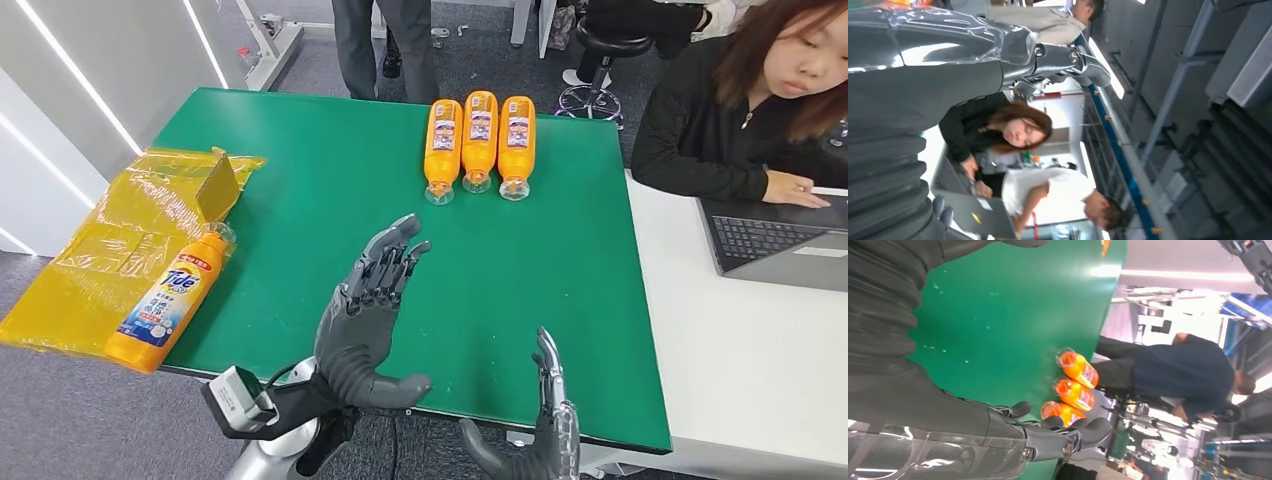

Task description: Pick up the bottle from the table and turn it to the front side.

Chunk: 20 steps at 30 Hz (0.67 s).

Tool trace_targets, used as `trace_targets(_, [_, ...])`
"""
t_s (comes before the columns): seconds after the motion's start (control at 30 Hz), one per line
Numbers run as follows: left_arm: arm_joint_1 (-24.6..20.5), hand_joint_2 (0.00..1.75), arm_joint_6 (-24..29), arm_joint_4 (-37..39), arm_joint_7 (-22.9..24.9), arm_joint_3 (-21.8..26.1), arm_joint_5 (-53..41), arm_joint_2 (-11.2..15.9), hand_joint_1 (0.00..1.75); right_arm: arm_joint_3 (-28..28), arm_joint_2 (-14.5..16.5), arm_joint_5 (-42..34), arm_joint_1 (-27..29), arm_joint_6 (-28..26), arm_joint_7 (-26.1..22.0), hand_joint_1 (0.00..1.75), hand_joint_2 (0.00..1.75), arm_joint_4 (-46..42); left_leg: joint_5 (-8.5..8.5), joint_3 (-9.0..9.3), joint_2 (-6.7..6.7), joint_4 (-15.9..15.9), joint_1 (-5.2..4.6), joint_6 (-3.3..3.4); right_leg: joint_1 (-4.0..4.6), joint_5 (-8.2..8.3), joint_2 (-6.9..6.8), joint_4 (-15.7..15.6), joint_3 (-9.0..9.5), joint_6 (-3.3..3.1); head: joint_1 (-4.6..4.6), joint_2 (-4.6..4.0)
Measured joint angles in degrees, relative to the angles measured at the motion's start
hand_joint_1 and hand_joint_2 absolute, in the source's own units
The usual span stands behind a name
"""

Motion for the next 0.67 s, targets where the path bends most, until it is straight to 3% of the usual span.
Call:
trace_targets(0.23, [2.23,1.75,-0.98,-3.37,0.00,0.75,-1.04,-1.50,0.00,0.10,0.10,0.42,0.05,0.00,0.08,0.00,1.75,-2.54,0.01,0.02,-0.01,0.00,0.00,0.00,0.01,0.00,-0.01,0.02,0.04,0.00,0.00,0.00])
trace_targets(0.67, [3.80,1.75,1.23,-4.32,0.00,1.07,-2.69,-1.64,0.00,-0.59,2.56,5.98,-0.98,2.16,3.64,0.00,1.75,-5.22,0.01,0.01,-0.02,-0.01,0.00,0.00,0.01,0.00,-0.02,0.02,0.05,0.00,0.00,0.00])
